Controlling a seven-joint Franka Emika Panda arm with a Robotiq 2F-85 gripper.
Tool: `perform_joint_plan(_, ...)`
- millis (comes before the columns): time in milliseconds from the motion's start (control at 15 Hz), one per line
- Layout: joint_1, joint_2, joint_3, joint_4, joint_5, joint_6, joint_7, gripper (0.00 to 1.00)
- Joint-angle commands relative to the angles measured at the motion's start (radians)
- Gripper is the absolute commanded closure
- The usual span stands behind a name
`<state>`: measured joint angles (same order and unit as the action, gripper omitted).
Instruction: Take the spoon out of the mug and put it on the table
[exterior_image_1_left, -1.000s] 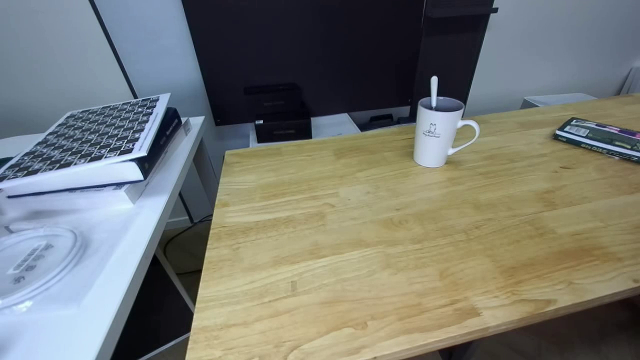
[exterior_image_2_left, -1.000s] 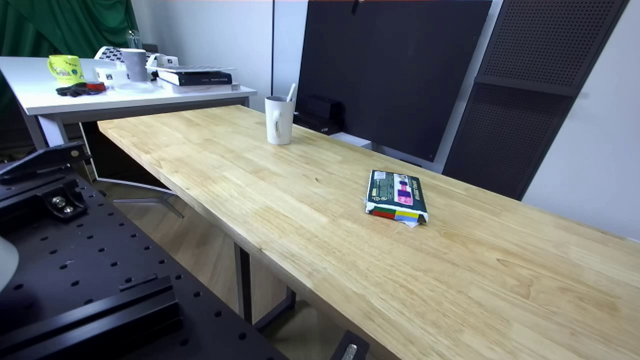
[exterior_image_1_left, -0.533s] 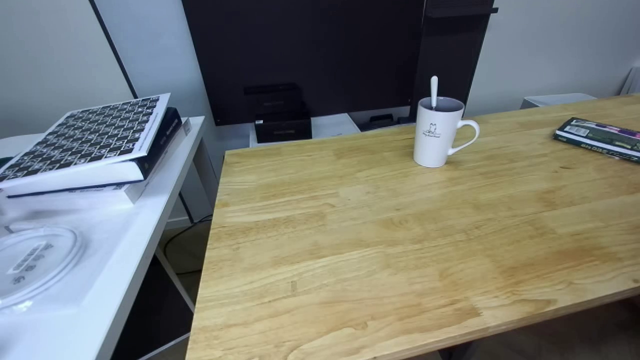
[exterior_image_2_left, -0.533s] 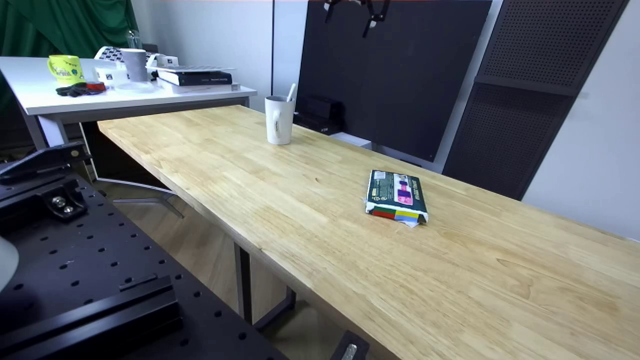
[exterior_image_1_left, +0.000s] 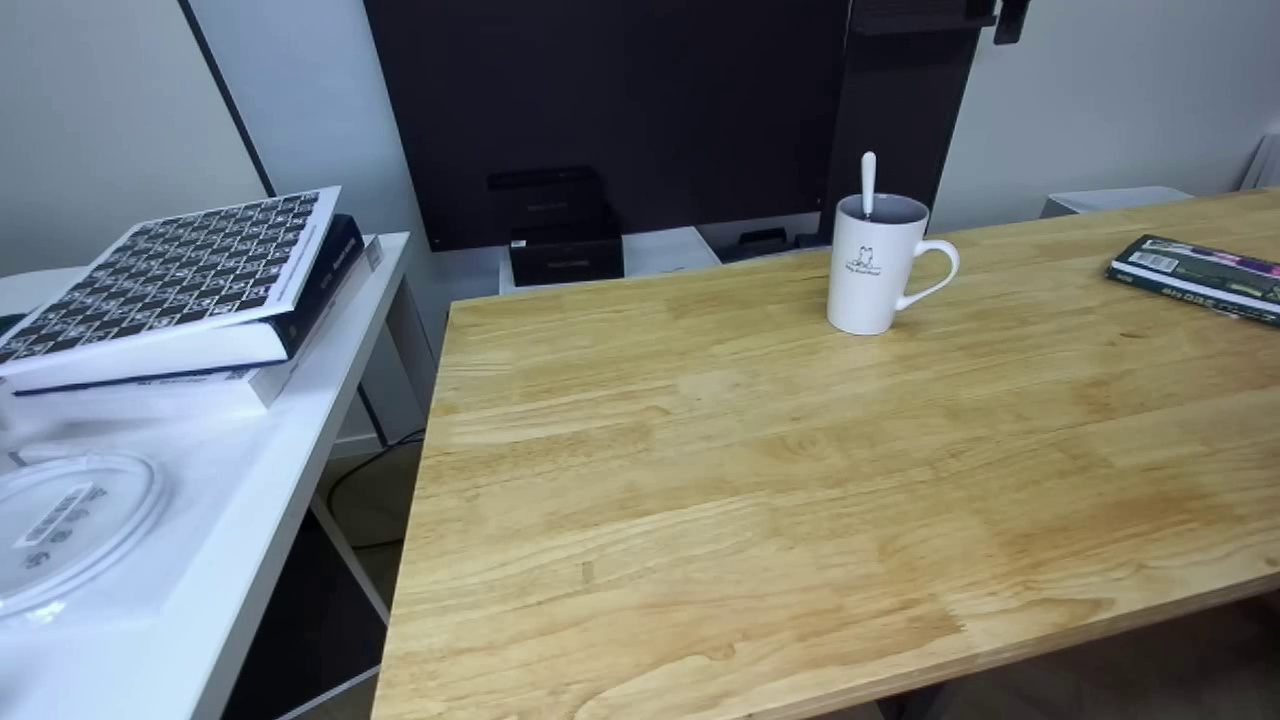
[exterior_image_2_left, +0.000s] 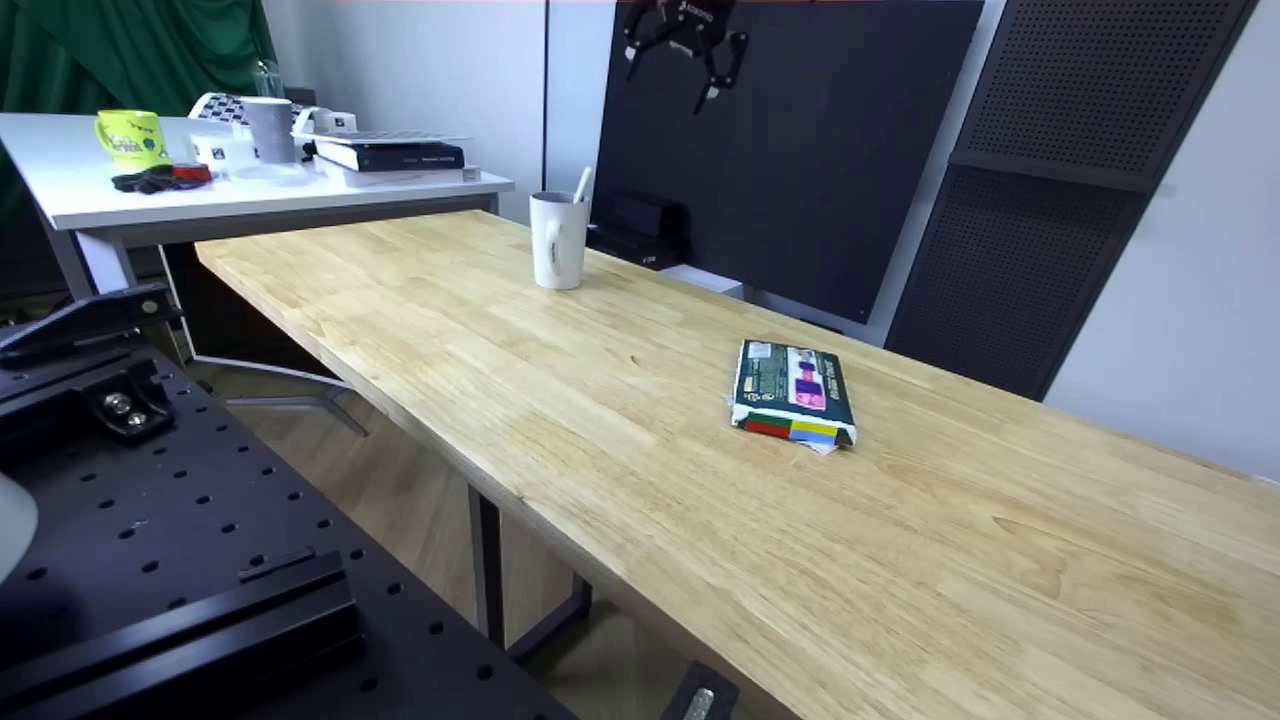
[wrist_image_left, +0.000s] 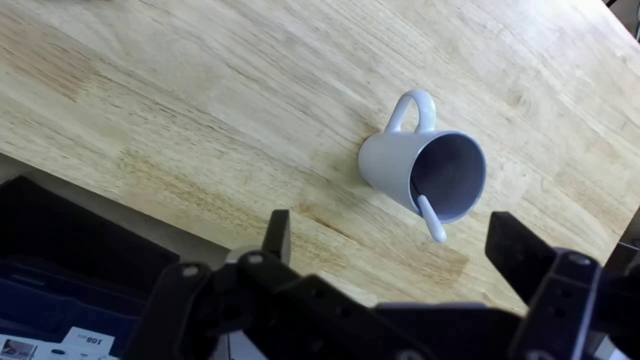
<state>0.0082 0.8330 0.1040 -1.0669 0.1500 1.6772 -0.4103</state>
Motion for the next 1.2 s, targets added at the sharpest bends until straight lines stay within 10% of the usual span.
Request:
perform_joint_plan(0,0.025,0.141,0.022,0.211,-0.032,-0.110,0.005,0.00)
perform_joint_plan(1133,0.125,0.391,0.040,0.504,-0.056,-0.221,-0.101,0.00)
